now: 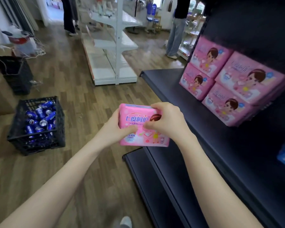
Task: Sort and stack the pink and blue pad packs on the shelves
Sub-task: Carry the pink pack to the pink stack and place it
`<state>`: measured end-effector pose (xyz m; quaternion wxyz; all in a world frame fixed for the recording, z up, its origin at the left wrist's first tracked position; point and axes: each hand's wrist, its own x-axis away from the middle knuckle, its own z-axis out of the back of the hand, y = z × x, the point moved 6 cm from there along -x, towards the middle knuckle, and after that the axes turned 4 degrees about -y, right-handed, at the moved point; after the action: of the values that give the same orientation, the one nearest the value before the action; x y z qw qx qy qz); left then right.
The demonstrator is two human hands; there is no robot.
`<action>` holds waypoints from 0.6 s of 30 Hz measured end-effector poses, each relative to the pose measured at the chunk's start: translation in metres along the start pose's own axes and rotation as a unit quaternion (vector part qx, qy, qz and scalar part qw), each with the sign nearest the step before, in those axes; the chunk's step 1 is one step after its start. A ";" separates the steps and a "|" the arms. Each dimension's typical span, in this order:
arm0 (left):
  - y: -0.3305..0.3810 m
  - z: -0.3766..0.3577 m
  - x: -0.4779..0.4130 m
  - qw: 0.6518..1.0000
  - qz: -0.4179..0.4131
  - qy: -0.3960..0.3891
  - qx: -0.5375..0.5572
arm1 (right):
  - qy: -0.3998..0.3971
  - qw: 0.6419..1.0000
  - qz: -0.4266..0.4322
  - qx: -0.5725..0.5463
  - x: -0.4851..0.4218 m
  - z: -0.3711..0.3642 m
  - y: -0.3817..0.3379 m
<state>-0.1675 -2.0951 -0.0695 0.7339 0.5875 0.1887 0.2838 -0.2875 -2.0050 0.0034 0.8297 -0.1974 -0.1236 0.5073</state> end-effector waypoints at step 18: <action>0.080 -0.041 -0.197 0.980 -0.156 -0.124 0.019 | 0.210 0.971 -0.109 0.024 -0.094 0.095 0.074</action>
<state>-0.3589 -2.1783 -0.0129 0.7752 0.5958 0.1909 0.0875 -0.4275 -2.0394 0.0539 0.8919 -0.2648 0.0453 0.3639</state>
